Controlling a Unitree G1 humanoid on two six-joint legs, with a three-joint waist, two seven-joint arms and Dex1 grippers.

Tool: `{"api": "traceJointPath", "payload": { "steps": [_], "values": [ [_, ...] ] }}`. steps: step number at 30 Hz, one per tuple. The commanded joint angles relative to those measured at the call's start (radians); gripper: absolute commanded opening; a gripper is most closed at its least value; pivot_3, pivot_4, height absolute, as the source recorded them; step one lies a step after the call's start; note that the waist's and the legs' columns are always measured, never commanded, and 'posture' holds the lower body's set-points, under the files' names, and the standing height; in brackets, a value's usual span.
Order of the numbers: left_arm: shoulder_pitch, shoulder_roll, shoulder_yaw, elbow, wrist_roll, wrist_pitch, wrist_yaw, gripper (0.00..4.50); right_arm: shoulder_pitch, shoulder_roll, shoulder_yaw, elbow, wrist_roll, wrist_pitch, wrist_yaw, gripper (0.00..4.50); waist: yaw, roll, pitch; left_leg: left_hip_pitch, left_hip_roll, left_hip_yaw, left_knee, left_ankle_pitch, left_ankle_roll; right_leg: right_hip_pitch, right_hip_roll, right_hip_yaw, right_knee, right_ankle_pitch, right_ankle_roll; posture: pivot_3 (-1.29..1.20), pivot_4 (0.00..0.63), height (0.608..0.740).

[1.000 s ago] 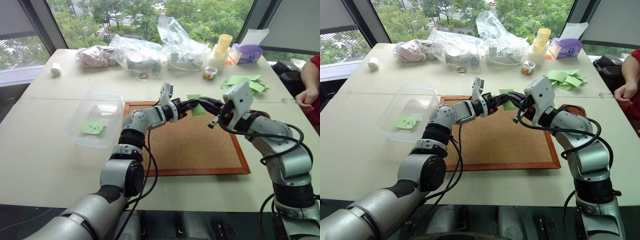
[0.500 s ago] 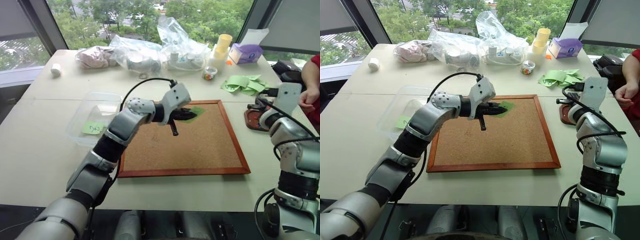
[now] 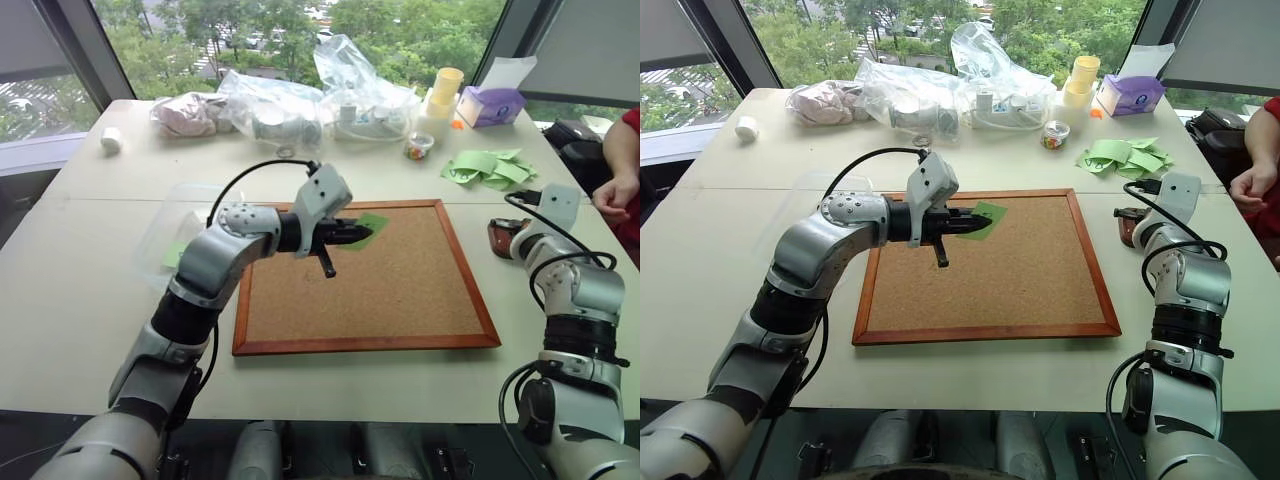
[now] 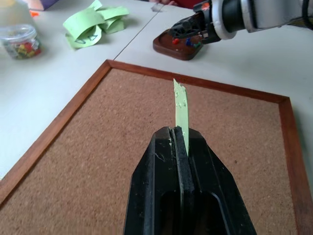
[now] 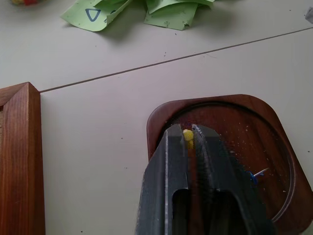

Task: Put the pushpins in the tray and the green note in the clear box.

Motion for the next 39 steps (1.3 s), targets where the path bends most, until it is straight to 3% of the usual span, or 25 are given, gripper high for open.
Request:
{"api": "traceJointPath", "payload": {
  "steps": [1, 6, 17, 23, 28, 32, 39],
  "values": [
    [-0.01, 0.003, 0.031, -0.047, -0.017, 0.008, 0.021, 0.0, -0.029, -0.019, -0.026, 0.008, 0.003, -0.007, -0.006, 1.86, 0.0, 0.0, 0.0, 0.0, 0.0, 0.0, 0.0, 0.0, 0.0, 0.0, 0.0, 0.0, 0.0, 0.0, 0.0, 0.0, 0.15, 0.735],
    [-0.009, 0.008, 0.03, -0.049, -0.019, 0.006, 0.032, 0.0, -0.032, -0.018, -0.021, 0.033, 0.0, -0.013, -0.013, 4.41, -0.001, 0.0, 0.0, 0.0, 0.0, 0.0, 0.0, 0.0, 0.0, 0.0, 0.0, 0.0, 0.0, 0.0, 0.0, 0.0, 0.15, 0.735],
    [0.005, 0.016, 0.027, -0.045, -0.019, -0.002, 0.043, 0.0, -0.021, -0.025, -0.038, -0.006, 0.009, -0.069, -0.007, 4.47, -0.001, 0.0, 0.0, 0.0, 0.0, 0.001, 0.0, 0.0, 0.0, 0.0, 0.0, 0.0, 0.0, 0.0, 0.0, 0.0, 0.15, 0.735],
    [-0.008, -0.008, 0.088, -0.016, -0.018, -0.011, 0.109, 0.0, -0.009, -0.036, -0.046, -0.105, 0.034, -0.113, 0.047, 4.47, -0.001, 0.001, 0.0, 0.0, 0.0, 0.0, 0.0, 0.0, 0.0, 0.0, 0.0, 0.0, 0.0, 0.0, 0.0, 0.0, 0.15, 0.735],
    [-0.052, -0.014, 0.237, 0.008, 0.023, 0.075, 0.321, 0.0, 0.003, -0.137, 0.068, -0.301, 0.063, -0.116, 0.257, 4.47, -0.002, 0.002, 0.001, 0.0, 0.0, 0.0, 0.0, 0.0, 0.0, 0.0, 0.0, 0.0, 0.0, 0.0, 0.0, 0.0, 0.15, 0.735],
    [-0.088, 0.063, 0.309, 0.004, 0.124, 0.178, 0.493, 0.0, 0.075, -0.226, 0.195, -0.559, 0.227, -0.041, 0.556, 4.47, -0.006, 0.002, 0.001, 0.001, 0.0, -0.001, -0.001, 0.0, 0.0, 0.0, 0.002, 0.0, 0.0, 0.0, 0.0, 0.0, 0.15, 0.735],
    [-0.042, 0.246, 0.336, -0.096, 0.183, 0.428, 0.553, 0.0, 0.115, -0.267, 0.362, -0.804, 0.421, 0.052, 0.799, 4.47, 0.004, 0.0, 0.002, 0.0, 0.0, -0.001, 0.0, 0.0, 0.0, 0.0, 0.0, -0.001, 0.0, 0.0, 0.0, 0.0, 0.15, 0.735]
  ]
}}
